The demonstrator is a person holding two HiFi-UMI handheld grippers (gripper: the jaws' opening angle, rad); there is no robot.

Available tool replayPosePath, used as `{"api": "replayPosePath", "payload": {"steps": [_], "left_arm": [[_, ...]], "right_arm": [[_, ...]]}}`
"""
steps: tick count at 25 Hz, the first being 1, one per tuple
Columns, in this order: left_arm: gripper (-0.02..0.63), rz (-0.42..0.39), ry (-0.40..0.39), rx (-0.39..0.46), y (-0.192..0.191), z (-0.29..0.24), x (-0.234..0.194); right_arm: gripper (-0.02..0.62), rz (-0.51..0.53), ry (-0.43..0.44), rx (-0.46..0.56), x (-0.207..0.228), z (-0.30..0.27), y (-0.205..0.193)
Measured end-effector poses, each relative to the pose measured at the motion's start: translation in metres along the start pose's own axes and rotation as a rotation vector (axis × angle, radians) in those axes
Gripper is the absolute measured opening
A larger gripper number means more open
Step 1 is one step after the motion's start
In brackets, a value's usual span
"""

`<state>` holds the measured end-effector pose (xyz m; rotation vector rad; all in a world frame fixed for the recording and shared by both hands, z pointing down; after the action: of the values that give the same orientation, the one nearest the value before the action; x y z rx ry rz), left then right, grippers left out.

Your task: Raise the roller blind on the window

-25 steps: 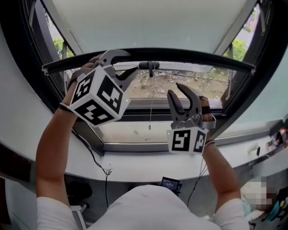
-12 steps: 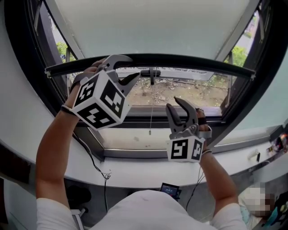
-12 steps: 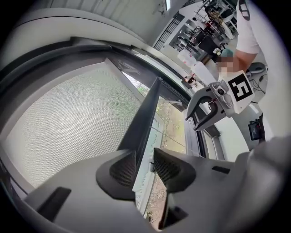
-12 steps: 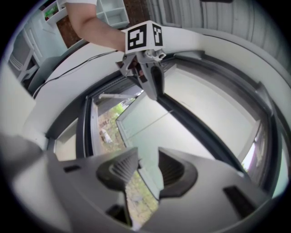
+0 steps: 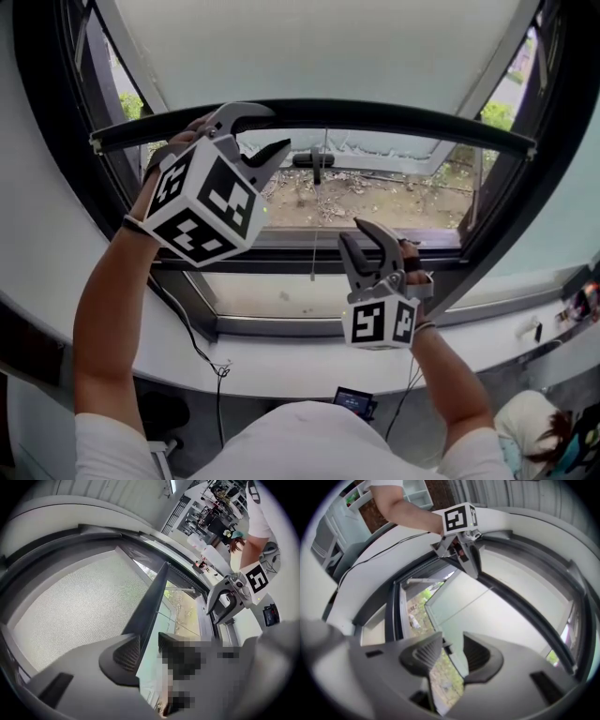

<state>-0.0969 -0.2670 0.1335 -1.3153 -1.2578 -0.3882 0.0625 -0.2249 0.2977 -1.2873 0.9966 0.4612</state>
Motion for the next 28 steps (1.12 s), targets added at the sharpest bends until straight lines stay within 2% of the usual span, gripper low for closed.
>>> {"api": "replayPosePath", "payload": {"steps": [5,13,28], "left_arm": [[0.135,-0.013,-0.002,0.001,0.011,0.004,-0.017],[0.135,-0.018,0.024,0.018,0.018,0.008,-0.030],[0.135,-0.051,0.063,0.022,0.033,0.013,-0.054]], "right_arm": [[0.150,-0.017,0.028,0.012,-0.002,0.001,0.003],[0.150,-0.108,0.185,0.015,-0.019,-0.004,0.003],[0.152,-0.119,0.261,-0.010,-0.039,-0.016,-0.005]]}}
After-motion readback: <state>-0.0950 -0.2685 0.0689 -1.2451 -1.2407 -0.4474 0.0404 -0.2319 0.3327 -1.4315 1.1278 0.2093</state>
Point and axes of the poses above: the fingertips, and each gripper's own axes: z backward along the fingers, x to its right, y out of its top, the point moved 8 cm from there along z, backward along the fingers, and after that the axes turned 4 degrees about -x, right-handed, at the moved point
